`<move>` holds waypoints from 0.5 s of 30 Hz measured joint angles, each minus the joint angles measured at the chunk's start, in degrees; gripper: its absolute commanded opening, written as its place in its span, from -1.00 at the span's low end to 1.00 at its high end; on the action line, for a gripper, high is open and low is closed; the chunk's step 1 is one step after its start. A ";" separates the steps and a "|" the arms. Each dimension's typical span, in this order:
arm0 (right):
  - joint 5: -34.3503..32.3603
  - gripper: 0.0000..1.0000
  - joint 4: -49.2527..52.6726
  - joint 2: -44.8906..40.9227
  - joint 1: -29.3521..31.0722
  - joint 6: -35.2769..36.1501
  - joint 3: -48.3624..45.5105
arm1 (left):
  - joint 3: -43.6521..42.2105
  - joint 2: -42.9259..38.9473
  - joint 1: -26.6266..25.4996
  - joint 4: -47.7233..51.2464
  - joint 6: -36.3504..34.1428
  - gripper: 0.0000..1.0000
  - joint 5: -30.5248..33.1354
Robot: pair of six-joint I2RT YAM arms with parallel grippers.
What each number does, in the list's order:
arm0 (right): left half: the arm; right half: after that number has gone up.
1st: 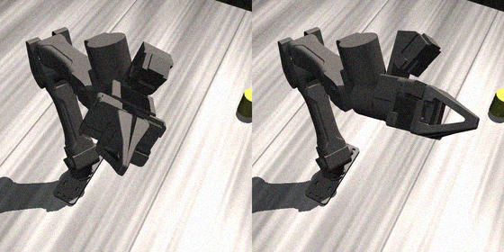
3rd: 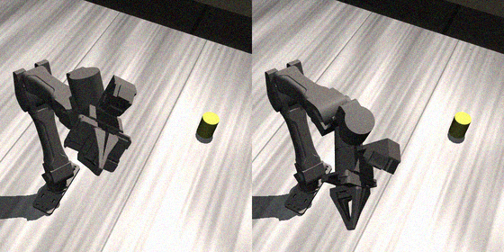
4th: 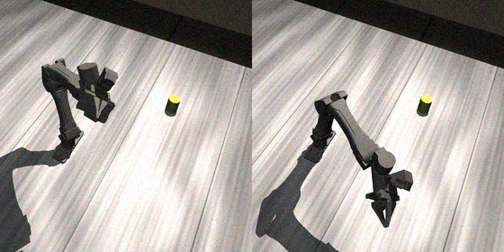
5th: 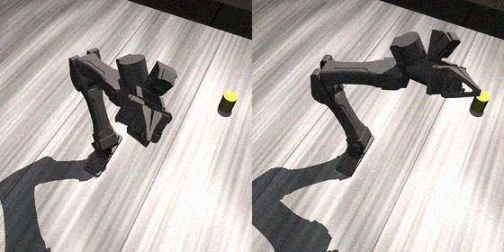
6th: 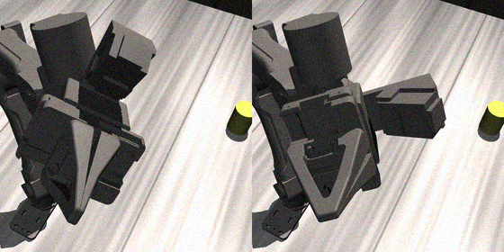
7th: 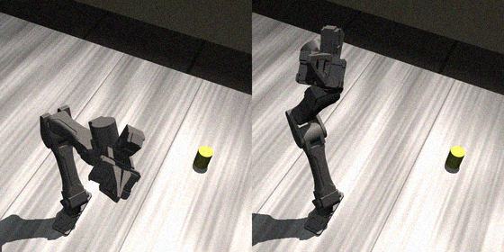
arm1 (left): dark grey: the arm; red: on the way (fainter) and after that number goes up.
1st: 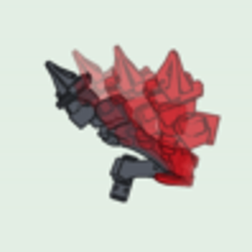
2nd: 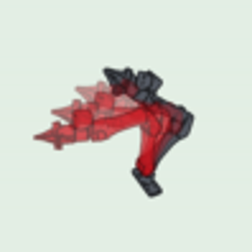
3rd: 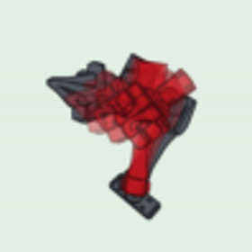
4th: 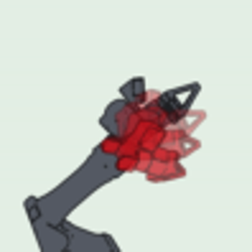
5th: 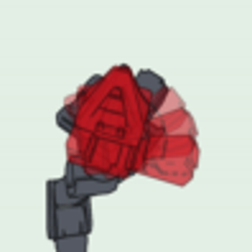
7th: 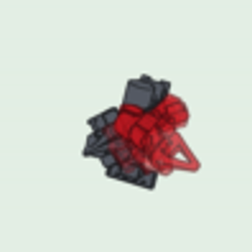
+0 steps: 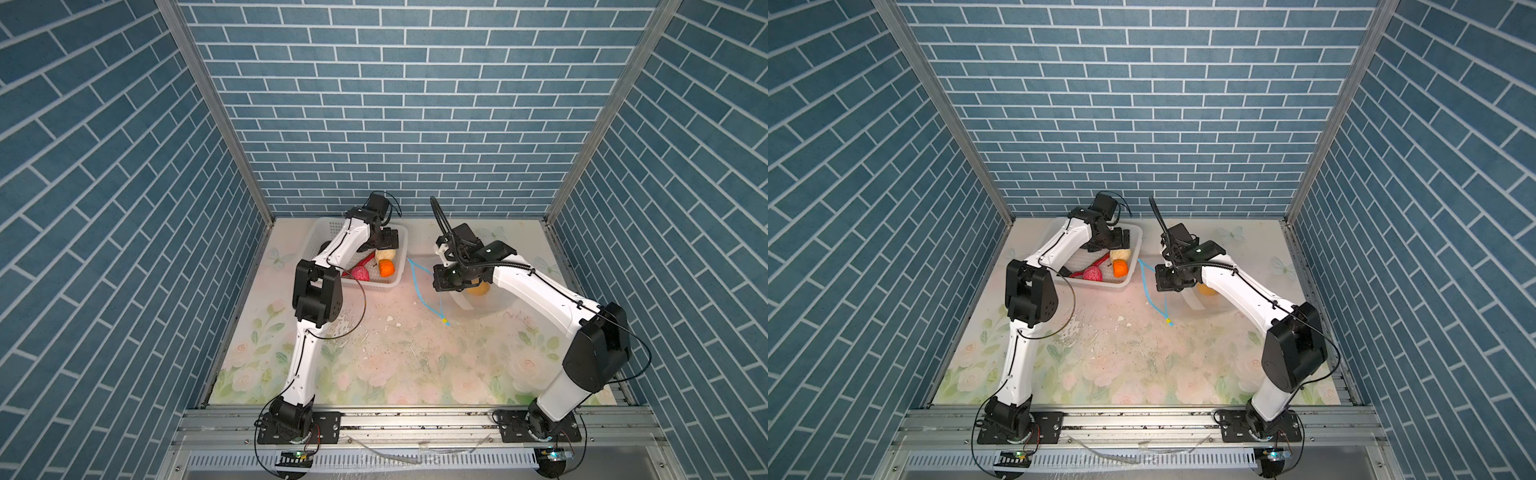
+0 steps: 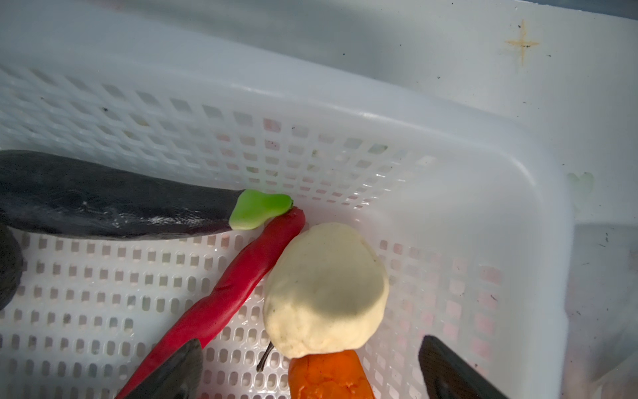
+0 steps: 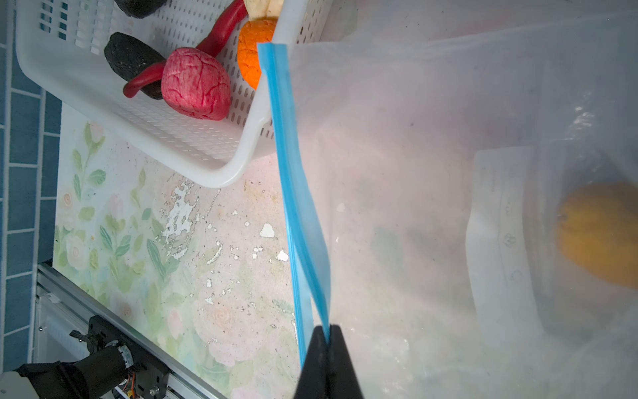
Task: Place the food in the zip-top bag and seal the zipper
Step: 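Lower the left gripper onto the white bun and close on it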
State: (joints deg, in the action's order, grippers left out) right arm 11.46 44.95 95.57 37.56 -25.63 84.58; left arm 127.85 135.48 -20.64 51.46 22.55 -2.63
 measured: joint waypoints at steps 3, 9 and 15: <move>0.17 -1.00 0.00 0.35 -0.04 0.00 0.00 | 1.29 1.44 0.00 -0.20 0.00 0.99 -0.11; 0.50 -1.00 -0.02 0.90 -0.09 0.00 0.00 | 2.10 3.63 0.00 -0.31 0.17 0.99 -0.42; 0.94 -1.00 -0.13 1.09 -0.13 0.00 0.00 | 2.54 4.04 0.00 -0.33 0.20 0.99 -0.44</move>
State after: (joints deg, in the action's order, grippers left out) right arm 12.40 44.82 96.66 37.43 -25.63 84.58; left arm 130.39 139.52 -20.64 51.13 22.74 -3.07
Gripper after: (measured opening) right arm 0.044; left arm 0.994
